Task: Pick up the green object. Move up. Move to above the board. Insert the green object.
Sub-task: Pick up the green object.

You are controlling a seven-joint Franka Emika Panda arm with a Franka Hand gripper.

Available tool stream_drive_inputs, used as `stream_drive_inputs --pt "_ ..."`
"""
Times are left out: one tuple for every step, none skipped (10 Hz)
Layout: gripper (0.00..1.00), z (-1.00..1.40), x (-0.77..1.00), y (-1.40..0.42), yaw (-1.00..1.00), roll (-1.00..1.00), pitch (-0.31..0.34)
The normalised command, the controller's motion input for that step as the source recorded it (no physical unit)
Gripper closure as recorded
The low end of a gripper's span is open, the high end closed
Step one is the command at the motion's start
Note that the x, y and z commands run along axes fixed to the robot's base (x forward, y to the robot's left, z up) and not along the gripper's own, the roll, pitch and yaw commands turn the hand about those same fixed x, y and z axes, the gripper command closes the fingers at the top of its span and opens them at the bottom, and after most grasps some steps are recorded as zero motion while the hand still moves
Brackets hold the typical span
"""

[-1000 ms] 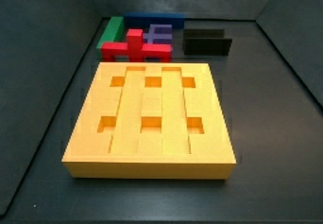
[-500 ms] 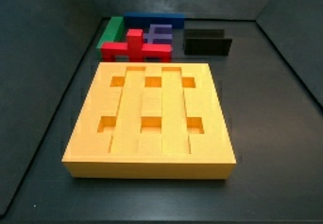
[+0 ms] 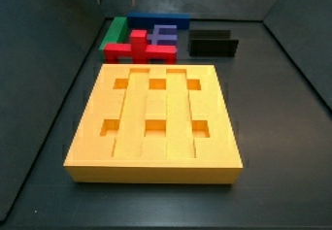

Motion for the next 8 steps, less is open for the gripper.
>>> stream_drive_inputs --pt "0.0 -0.25 -0.42 0.0 -0.05 0.0 -0.043" --pt "0.0 -0.24 -0.28 0.03 0.0 0.0 -0.014" --pt "0.0 -0.39 -0.19 0.0 0.0 0.02 0.0" --pt "0.0 -0.49 0.33 0.0 -0.1 0.0 0.0" --pt "0.0 -0.57 0.38 0.0 -0.14 0.0 0.034" --pt "0.0 -0.82 0.26 -0.03 -0.17 0.07 0.0" --pt "0.0 -0.78 0.13 -0.03 -0.14 0.02 -0.007" --pt "0.0 -0.68 0.01 0.0 -0.05 0.0 -0.004"
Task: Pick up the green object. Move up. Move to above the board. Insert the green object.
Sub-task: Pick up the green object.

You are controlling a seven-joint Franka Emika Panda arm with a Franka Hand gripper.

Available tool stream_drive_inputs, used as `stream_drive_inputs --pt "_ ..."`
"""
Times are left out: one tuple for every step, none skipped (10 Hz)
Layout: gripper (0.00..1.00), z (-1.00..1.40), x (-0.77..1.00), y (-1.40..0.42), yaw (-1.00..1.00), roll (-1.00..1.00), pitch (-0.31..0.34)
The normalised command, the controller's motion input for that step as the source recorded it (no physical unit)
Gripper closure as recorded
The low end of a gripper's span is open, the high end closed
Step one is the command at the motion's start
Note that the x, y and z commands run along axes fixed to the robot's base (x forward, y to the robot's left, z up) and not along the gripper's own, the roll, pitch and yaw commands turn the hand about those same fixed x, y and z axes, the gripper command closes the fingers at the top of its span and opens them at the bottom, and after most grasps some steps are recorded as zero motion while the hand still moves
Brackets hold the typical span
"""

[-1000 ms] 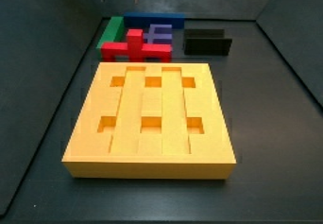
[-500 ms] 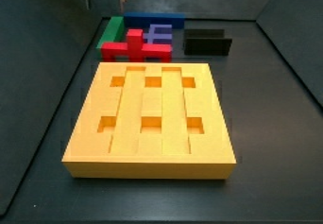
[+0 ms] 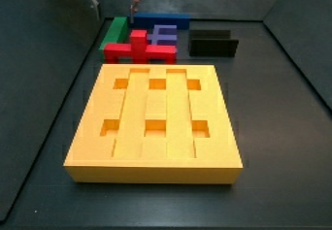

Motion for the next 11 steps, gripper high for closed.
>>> stream_drive_inputs --pt "0.0 -0.56 -0.21 0.02 0.0 0.0 -0.021" --pt "0.0 -0.49 -0.1 0.04 0.0 0.0 -0.044" --pt "0.0 -0.57 -0.03 0.02 0.0 -0.05 -0.07" --pt "0.0 -0.56 0.0 0.03 0.0 -0.09 -0.104" --pt "0.0 -0.45 0.0 0.05 0.0 -0.1 -0.099" --pt "0.0 -0.24 0.0 0.09 0.0 -0.12 -0.086" --pt "0.0 -0.08 -0.05 0.02 0.0 -0.05 -0.051" --pt "0.0 0.0 0.0 0.0 0.0 0.0 0.0" --pt "1.0 0.0 0.0 0.0 0.0 0.0 0.0" --pt "1.0 0.0 0.0 0.0 0.0 0.0 0.0" --pt "1.0 0.0 0.0 0.0 0.0 0.0 0.0"
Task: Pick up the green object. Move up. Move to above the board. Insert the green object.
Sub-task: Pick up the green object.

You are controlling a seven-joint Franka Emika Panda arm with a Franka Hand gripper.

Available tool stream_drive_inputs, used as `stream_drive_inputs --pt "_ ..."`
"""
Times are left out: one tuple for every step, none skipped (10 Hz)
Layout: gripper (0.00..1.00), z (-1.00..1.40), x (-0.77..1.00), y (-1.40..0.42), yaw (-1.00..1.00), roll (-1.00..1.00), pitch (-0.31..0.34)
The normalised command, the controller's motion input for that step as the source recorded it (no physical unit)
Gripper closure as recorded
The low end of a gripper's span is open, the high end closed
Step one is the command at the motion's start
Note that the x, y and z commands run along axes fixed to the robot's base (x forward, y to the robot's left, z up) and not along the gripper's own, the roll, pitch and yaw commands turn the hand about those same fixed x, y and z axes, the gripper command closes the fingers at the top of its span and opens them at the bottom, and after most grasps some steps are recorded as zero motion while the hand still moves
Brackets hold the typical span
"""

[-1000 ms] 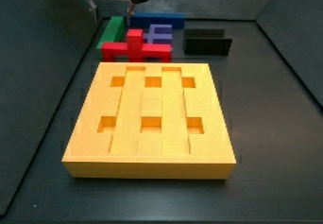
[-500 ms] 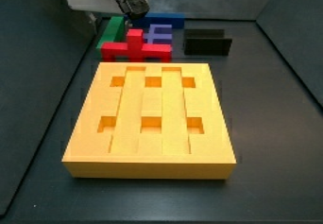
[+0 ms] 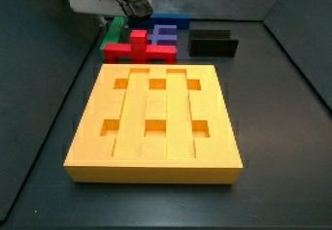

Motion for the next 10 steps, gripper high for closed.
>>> stream_drive_inputs --pt "1.0 0.0 0.0 0.0 0.0 0.0 0.0" --pt "1.0 0.0 0.0 0.0 0.0 0.0 0.0" --pt "1.0 0.0 0.0 0.0 0.0 0.0 0.0" --pt "1.0 0.0 0.0 0.0 0.0 0.0 0.0" --pt "1.0 0.0 0.0 0.0 0.0 0.0 0.0" --pt "1.0 0.0 0.0 0.0 0.0 0.0 0.0" --pt "1.0 0.0 0.0 0.0 0.0 0.0 0.0" --pt "1.0 0.0 0.0 0.0 0.0 0.0 0.0" --pt "1.0 0.0 0.0 0.0 0.0 0.0 0.0" --pt "1.0 0.0 0.0 0.0 0.0 0.0 0.0"
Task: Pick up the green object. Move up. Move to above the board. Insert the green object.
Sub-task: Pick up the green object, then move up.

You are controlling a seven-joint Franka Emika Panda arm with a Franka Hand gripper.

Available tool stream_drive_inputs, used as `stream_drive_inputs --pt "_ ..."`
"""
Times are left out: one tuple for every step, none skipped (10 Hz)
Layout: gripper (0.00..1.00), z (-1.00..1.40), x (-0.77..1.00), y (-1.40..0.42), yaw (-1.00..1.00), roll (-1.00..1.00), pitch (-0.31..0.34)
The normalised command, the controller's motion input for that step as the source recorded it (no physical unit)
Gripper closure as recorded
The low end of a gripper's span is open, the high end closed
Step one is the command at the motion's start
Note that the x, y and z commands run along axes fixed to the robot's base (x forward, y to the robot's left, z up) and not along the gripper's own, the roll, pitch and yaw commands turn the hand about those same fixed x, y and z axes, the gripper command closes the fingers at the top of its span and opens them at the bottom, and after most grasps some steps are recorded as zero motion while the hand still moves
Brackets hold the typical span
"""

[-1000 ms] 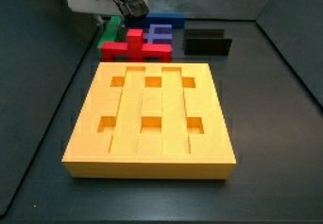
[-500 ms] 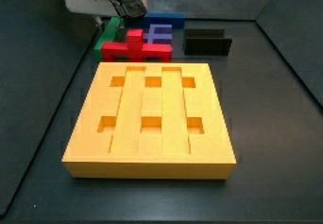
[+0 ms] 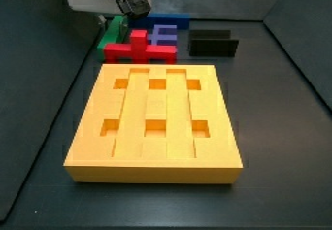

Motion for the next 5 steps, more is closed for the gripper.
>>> stream_drive_inputs --pt "1.0 0.0 0.0 0.0 0.0 0.0 0.0" --pt "1.0 0.0 0.0 0.0 0.0 0.0 0.0" --pt "1.0 0.0 0.0 0.0 0.0 0.0 0.0" --pt "1.0 0.83 0.0 0.0 0.0 0.0 0.0" --pt "1.0 0.81 -0.04 -0.03 -0.04 0.0 0.021"
